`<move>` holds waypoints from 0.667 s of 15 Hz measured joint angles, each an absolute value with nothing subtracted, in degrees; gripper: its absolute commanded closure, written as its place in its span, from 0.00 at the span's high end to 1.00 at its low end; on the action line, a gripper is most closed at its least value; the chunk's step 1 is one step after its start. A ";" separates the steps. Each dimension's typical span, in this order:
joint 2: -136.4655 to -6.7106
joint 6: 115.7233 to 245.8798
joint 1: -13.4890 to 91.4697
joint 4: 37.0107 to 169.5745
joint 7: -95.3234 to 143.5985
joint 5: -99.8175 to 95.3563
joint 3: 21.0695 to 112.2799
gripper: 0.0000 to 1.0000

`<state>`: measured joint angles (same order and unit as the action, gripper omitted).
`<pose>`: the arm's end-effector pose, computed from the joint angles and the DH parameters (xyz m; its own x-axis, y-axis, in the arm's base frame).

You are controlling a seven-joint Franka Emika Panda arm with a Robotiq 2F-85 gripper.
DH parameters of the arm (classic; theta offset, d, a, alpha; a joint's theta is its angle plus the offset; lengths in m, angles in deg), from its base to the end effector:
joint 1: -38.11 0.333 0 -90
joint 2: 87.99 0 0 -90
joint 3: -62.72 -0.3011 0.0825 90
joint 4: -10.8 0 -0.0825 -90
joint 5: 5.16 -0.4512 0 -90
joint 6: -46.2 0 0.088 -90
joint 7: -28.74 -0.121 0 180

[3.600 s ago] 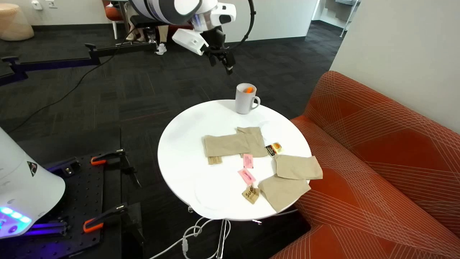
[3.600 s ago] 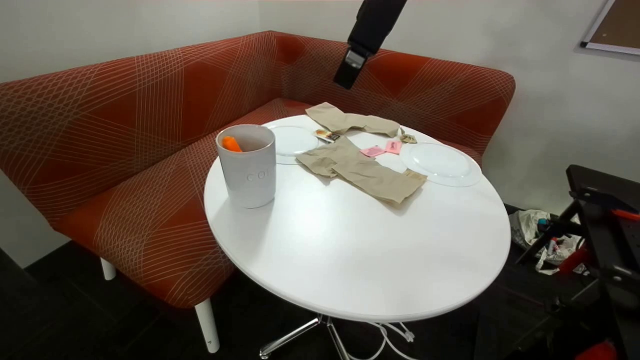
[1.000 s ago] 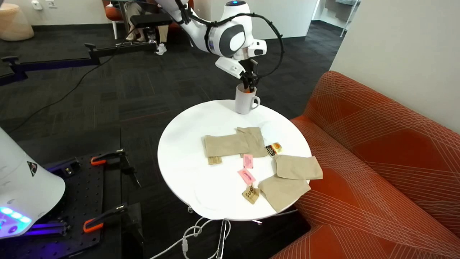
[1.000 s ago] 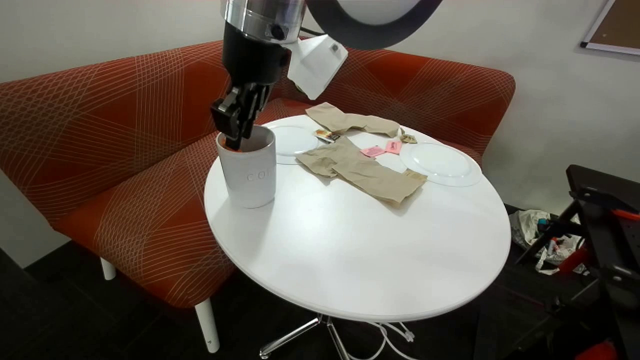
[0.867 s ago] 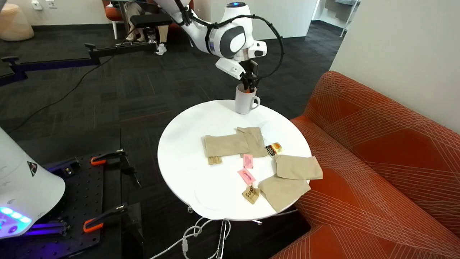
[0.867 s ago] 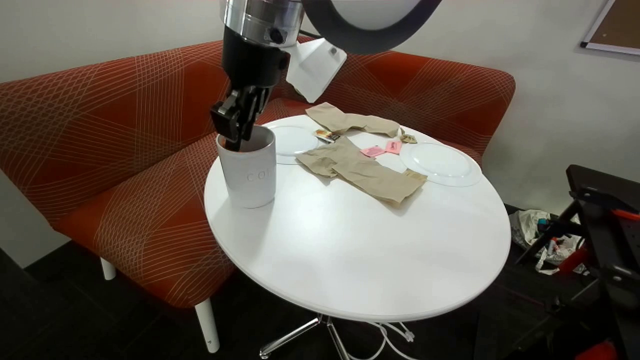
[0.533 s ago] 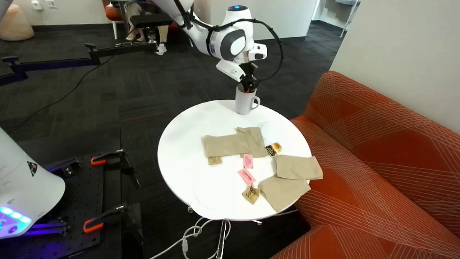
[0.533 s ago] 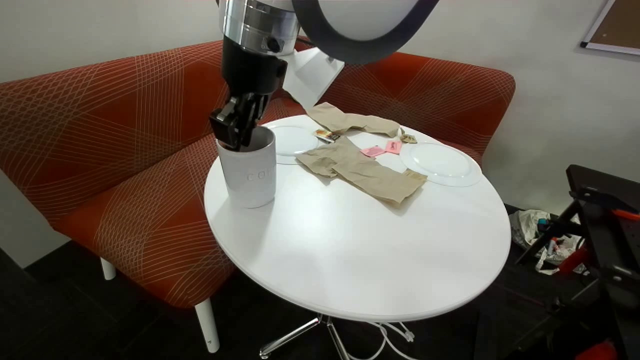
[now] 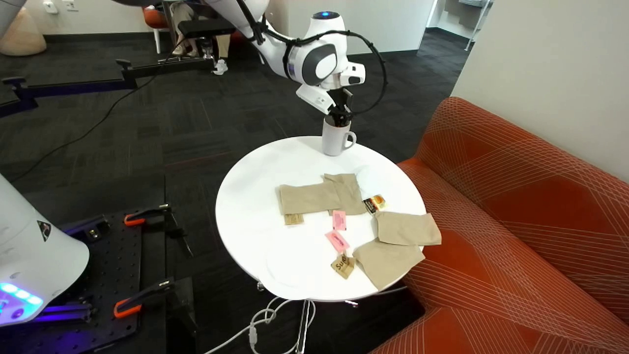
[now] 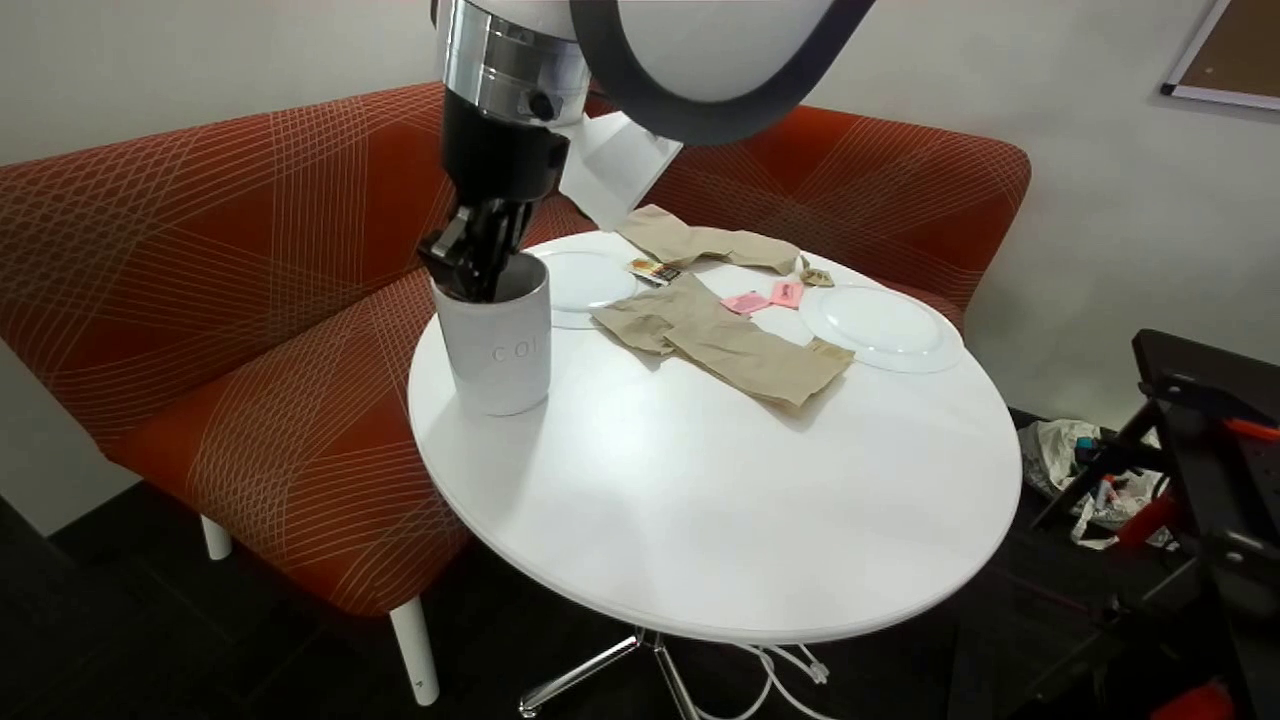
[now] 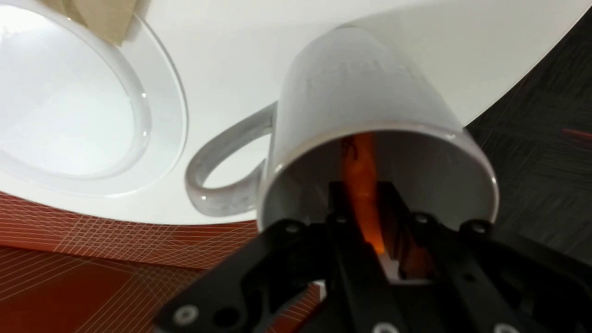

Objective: Remove the orange marker from the mug and place it on the table

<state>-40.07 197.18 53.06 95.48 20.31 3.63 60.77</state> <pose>0.7547 0.2280 0.1420 0.9149 0.2451 0.3208 0.2452 -0.9686 0.0409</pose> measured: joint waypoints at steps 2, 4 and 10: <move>-40.09 197.18 53.12 95.47 20.31 3.63 60.77 0.05; -40.26 197.18 53.27 95.48 20.31 3.63 60.77 0.05; -43.42 198.68 54.20 96.72 20.31 3.66 61.13 0.05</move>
